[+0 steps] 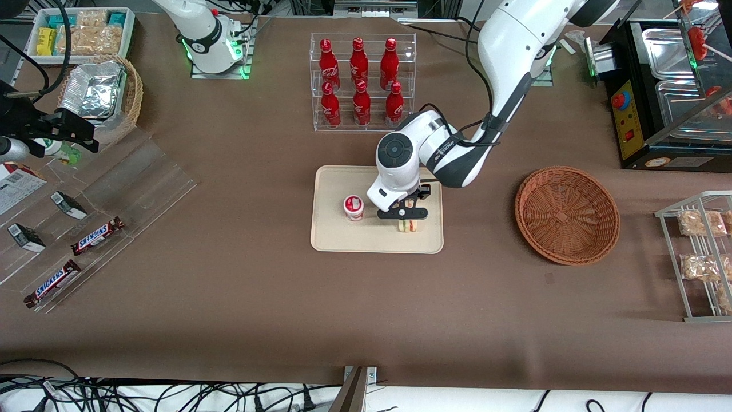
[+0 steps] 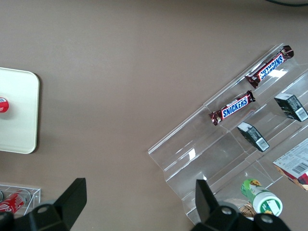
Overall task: Place sandwich from basket to tray
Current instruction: 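Lower the sandwich onto the tray beside the red cup and open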
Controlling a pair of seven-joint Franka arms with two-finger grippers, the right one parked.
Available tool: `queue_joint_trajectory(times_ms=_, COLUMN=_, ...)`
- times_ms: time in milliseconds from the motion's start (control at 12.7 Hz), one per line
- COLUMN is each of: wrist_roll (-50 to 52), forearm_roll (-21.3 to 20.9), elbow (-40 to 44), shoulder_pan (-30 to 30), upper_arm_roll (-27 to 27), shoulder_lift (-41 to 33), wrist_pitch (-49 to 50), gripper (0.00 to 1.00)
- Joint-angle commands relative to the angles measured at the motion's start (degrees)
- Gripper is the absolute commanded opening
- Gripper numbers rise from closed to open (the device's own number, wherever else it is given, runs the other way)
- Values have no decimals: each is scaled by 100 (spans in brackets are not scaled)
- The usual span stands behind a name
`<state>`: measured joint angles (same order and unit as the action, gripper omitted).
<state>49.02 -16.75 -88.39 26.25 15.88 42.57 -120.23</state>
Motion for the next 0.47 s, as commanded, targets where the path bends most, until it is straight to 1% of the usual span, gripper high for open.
queue_joint_trajectory(times_ms=0, wrist_roll=11, forearm_roll=-294, elbow=86, shoulder_pan=100, upper_arm_roll=-41, shoulder_lift=102, wrist_pitch=52, gripper=41)
queue_joint_trajectory(times_ms=79, wrist_roll=12, forearm_roll=-294, elbow=86, shoulder_pan=109, upper_arm_roll=-50, shoulder_lift=94, wrist_pitch=52, gripper=42)
queue_joint_trajectory(times_ms=158, wrist_roll=12, forearm_roll=-294, elbow=94, shoulder_pan=109, upper_arm_roll=-41, shoulder_lift=102, wrist_pitch=52, gripper=47)
queue_joint_trajectory(times_ms=237, wrist_roll=12, forearm_roll=-294, elbow=94, shoulder_pan=100, upper_arm_roll=-41, shoulder_lift=94, wrist_pitch=44, gripper=69)
queue_joint_trajectory(times_ms=316, wrist_roll=3, forearm_roll=-294, elbow=103, shoulder_pan=109, upper_arm_roll=-41, shoulder_lift=93, wrist_pitch=44, gripper=100)
queue_joint_trajectory(times_ms=395, wrist_roll=11, forearm_roll=-294, elbow=147, shoulder_pan=100, upper_arm_roll=-41, shoulder_lift=85, wrist_pitch=44, gripper=100)
